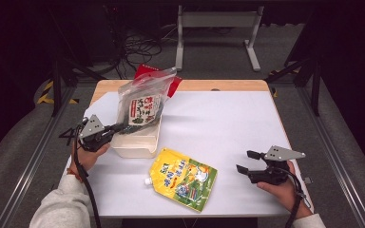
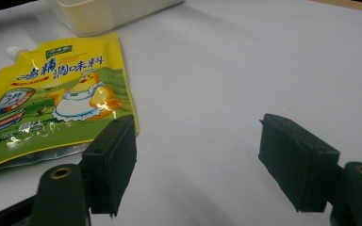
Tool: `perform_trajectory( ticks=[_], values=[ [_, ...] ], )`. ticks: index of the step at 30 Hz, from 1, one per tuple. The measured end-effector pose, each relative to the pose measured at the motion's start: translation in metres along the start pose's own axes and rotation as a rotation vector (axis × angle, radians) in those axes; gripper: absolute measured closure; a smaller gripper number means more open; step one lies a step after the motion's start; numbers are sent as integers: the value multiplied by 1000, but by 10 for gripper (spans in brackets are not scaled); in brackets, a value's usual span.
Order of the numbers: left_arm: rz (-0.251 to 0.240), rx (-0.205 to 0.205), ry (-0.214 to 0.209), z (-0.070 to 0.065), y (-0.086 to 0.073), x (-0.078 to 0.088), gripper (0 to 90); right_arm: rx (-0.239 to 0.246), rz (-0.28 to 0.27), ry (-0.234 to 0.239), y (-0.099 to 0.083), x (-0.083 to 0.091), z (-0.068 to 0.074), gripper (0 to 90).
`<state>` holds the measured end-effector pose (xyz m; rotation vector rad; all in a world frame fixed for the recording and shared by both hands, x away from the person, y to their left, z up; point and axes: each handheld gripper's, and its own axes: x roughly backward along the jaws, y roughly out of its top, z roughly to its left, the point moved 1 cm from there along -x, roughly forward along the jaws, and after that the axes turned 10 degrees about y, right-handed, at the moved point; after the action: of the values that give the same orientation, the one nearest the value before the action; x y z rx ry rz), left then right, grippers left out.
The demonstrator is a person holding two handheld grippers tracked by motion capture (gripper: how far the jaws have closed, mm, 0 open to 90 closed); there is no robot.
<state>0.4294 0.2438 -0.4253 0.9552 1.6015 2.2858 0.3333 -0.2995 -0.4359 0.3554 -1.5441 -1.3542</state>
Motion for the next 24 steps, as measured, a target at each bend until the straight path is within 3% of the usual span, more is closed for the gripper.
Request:
perform_trajectory(
  ticks=[2, 12, 16, 24],
  values=[
    [-8, 21, -6, 2, -3, 0, 890, 3, 2, 1, 0, 0, 0, 277],
    [-9, 30, -10, 1, -1, 2, 887, 10, 14, 5, 0, -2, 2, 275],
    [-34, 81, -2, 1, -2, 4, 864, 18, 18, 1, 0, -2, 2, 274],
    [-33, 78, 15, -2, 0, 8, 793, 26, 25, -4, 0, -3, 2, 274]
  ],
)
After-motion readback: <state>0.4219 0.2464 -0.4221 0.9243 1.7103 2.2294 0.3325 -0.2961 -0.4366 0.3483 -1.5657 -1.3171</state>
